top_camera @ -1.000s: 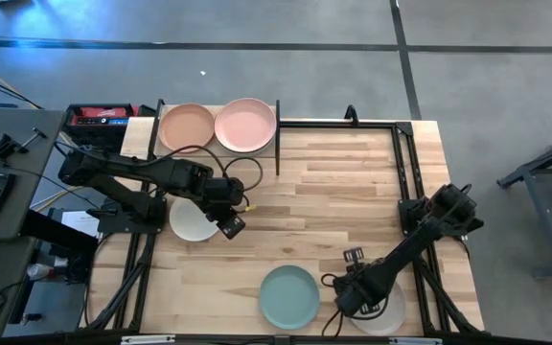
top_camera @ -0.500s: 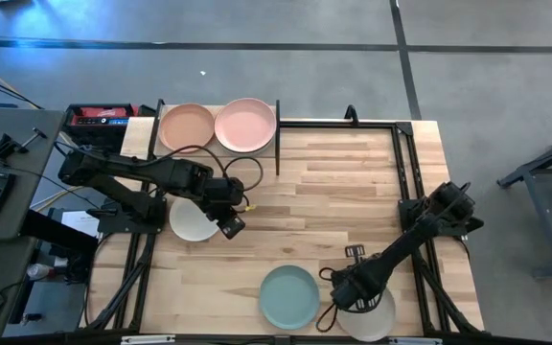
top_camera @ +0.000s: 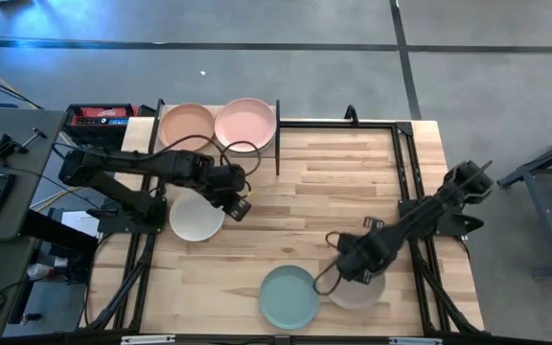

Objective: Place and stack plates onto a shelf
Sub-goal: Stack the gray plate on top of the orange plate on the shelf

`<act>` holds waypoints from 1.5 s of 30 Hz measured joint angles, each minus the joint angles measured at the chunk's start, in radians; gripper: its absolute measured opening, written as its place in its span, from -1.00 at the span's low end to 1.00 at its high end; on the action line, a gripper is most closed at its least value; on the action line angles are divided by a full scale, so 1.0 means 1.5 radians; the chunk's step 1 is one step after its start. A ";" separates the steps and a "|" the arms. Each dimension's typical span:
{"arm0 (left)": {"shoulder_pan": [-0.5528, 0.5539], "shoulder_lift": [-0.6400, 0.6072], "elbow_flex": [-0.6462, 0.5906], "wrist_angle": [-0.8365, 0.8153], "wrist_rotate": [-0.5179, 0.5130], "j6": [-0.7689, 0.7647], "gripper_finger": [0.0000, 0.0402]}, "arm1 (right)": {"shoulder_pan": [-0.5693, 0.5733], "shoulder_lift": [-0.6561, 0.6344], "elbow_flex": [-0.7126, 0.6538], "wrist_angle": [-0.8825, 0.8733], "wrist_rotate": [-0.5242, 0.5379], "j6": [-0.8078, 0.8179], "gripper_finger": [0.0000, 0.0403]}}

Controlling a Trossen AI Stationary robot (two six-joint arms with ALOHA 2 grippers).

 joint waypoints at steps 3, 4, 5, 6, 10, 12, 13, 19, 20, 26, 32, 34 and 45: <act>0.019 0.000 0.000 0.000 0.000 0.016 -0.75 | -0.032 -0.023 0.000 -0.022 0.002 0.030 -1.00; 0.025 0.000 0.000 0.001 0.000 0.021 -0.75 | -0.043 -0.029 0.000 -0.029 0.002 0.039 -1.00; 0.030 0.000 0.000 0.002 0.000 0.024 -0.75 | -0.054 -0.035 0.000 -0.033 0.002 0.046 -1.00; 0.034 0.000 0.000 0.005 0.000 0.024 -0.75 | -0.067 -0.040 0.000 -0.036 0.002 0.050 -1.00; 0.051 0.000 0.000 0.031 0.000 0.034 -0.75 | -0.125 -0.049 0.008 -0.035 0.002 0.073 -1.00; 0.057 0.000 0.000 0.053 0.000 0.047 -0.75 | -0.154 -0.049 0.023 -0.033 0.002 0.075 -1.00; 0.059 0.000 0.000 0.063 0.000 0.053 -0.75 | -0.168 -0.049 0.032 -0.033 0.002 0.075 -1.00; 0.069 0.000 0.000 0.107 0.003 0.058 -0.75 | -0.244 -0.049 0.102 -0.033 0.012 0.080 -1.00; 0.071 0.000 0.000 0.113 0.003 0.058 -0.75 | -0.255 -0.049 0.115 -0.033 0.015 0.080 -1.00; 0.071 0.000 0.000 0.151 0.004 0.042 -0.75 | -0.320 -0.049 0.180 -0.035 0.032 0.056 -1.00; 0.071 0.000 0.000 0.182 0.003 0.018 -0.75 | -0.373 -0.049 0.229 -0.034 0.043 0.011 -1.00; 0.072 0.000 0.000 0.188 0.002 0.018 -0.75 | -0.385 -0.049 0.243 -0.032 0.047 -0.004 -1.00; 0.074 0.000 0.000 0.190 0.000 0.016 -0.75 | -0.415 -0.049 0.276 0.016 0.050 -0.048 -1.00</act>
